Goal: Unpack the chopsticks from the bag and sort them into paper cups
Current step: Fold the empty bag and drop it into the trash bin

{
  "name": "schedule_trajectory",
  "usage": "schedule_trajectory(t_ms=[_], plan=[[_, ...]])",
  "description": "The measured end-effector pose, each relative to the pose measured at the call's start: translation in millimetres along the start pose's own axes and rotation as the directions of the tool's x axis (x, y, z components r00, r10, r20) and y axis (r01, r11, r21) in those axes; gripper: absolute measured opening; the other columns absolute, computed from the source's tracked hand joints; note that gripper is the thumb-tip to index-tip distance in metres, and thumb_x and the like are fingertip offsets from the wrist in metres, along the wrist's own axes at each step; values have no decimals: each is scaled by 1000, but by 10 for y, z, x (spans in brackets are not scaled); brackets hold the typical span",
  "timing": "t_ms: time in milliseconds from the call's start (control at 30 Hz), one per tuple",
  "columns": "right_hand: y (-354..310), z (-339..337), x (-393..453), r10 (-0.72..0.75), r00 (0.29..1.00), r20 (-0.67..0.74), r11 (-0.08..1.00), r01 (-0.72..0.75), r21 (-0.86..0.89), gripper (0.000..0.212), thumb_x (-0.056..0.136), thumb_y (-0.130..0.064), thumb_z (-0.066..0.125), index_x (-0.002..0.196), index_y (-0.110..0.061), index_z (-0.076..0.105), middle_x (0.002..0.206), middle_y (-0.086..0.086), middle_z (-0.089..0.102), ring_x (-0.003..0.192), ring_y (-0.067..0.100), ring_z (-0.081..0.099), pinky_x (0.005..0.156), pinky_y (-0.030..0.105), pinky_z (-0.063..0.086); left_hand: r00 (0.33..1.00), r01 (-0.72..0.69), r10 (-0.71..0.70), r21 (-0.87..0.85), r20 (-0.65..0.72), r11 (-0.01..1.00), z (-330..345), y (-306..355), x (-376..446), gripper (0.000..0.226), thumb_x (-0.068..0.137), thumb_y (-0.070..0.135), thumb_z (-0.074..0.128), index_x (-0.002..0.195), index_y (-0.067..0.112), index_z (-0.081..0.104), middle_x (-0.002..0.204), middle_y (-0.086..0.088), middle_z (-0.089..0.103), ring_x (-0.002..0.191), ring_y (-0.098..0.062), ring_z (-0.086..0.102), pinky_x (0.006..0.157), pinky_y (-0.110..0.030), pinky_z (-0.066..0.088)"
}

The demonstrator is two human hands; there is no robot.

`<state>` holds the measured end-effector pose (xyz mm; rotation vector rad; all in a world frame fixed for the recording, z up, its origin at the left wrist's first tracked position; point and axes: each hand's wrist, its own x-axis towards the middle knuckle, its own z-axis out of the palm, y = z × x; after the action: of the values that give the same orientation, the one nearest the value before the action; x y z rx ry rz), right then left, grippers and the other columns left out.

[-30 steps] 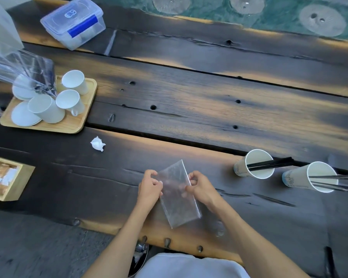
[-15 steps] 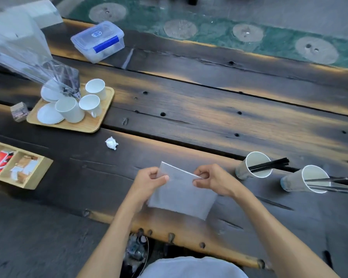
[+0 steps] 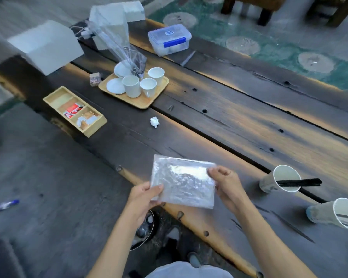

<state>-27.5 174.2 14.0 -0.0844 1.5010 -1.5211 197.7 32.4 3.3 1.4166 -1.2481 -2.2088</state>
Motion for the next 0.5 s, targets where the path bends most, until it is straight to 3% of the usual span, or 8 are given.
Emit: schedule_trajectory(t_ms=[100,167,267,367,500], plan=[[201,182,-164,149,966,210,985,-128,-112,24,89,-13,70,108,2,67,107,20,75,96,37,73,79,42,61,984,-29,0,-154,-180,988,-107,-224,-342,10,87,13,73,82,13,81,80,-2,78,58,-7,66,54,-22,54],[409,309,-310,192,939,285,970,-137,-203,24,90,-10,69,112,-1,67,107,17,76,95,36,74,77,38,62,963,-52,-7,-211,-269,976,-184,-396,-589,14,88,15,73,76,13,80,74,-2,76,56,-9,64,54,-23,53],[660,459,-483,184,950,251,958,-117,-261,12,92,-11,66,103,-7,68,87,4,79,81,27,76,63,27,60,923,-65,-57,-299,-382,952,-310,-705,-902,14,87,13,73,75,9,79,80,-8,78,58,-16,68,49,-23,54],[854,610,-583,215,942,259,927,-114,-357,5,91,-12,66,86,-13,66,73,-2,73,66,14,73,58,24,57,868,-20,-173,-380,-466,925,-459,-1068,-1203,13,83,17,79,86,5,76,85,-9,78,64,-23,73,45,-21,52],[1181,838,-608,294,917,269,875,-145,-462,8,90,-12,65,83,-11,60,78,8,62,71,19,63,61,24,56,796,3,-282,-464,-535,886,-677,-1527,-1470,22,82,18,79,92,-1,73,66,-4,72,48,-11,63,40,-17,44]])
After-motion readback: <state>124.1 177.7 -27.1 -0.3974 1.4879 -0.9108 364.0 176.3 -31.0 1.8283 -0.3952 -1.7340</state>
